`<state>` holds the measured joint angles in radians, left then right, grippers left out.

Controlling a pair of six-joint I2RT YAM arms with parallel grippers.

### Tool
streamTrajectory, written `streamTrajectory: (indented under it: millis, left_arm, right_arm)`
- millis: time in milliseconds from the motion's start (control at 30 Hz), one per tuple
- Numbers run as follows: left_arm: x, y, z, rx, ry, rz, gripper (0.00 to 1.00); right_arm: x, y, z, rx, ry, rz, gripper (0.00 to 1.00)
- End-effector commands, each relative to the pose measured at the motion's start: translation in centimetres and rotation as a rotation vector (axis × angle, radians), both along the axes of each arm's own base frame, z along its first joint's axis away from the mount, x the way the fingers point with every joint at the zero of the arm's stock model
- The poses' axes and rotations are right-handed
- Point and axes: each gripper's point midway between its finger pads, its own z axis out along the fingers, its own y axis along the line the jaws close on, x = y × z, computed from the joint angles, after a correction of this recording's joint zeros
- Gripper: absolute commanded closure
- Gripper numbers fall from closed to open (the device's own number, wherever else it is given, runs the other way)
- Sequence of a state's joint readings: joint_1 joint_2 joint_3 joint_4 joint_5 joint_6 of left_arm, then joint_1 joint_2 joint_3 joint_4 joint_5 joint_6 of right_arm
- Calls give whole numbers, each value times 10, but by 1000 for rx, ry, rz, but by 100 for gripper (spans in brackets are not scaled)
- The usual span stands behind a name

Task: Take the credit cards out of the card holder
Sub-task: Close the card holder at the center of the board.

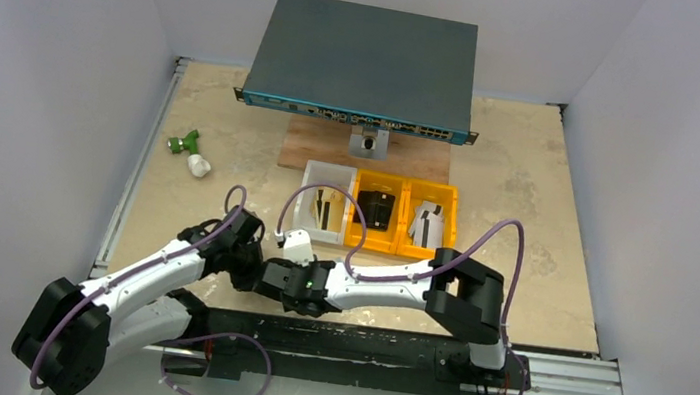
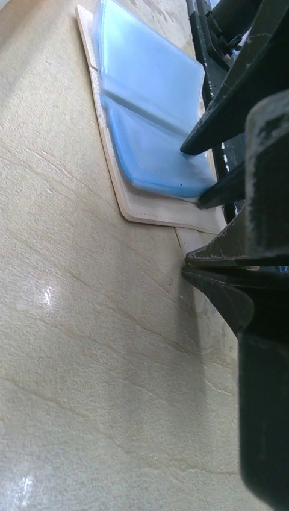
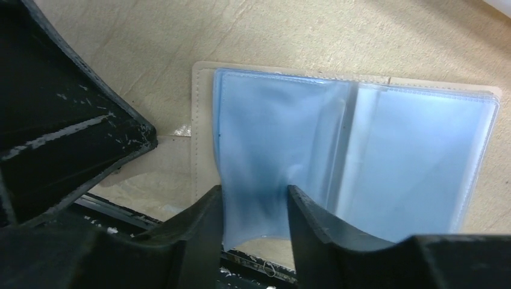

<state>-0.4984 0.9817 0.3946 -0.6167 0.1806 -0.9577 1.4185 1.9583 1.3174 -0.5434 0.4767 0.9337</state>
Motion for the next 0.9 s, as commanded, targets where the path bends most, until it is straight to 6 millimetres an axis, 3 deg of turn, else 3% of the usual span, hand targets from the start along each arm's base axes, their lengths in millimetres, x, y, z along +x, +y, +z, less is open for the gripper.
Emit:
streamTrajectory:
  millis: [0,133,333,667,700,867]
  left_arm:
    - [12,-8,8,-36,-43,-10,100]
    - [13,-7,9,-32,-47,-14,100]
    - [13,-6,11,-30,-54,-20,100]
    - [20,-1,38,3,-133,-93,100]
    - [21,-1,42,3,-143,-99,100]
    - [22,-3,55,-15,-171,-124,100]
  right_arm:
    - [-5,6,9,64,27,-3,67]
    - [-7,8,16,99,41,-4,81]
    - [-3,6,26,157,67,-22,94]
    - [1,3,44,219,71,-48,97]
    - [2,2,46,224,71,-51,93]
    - [2,-2,56,262,70,-60,53]
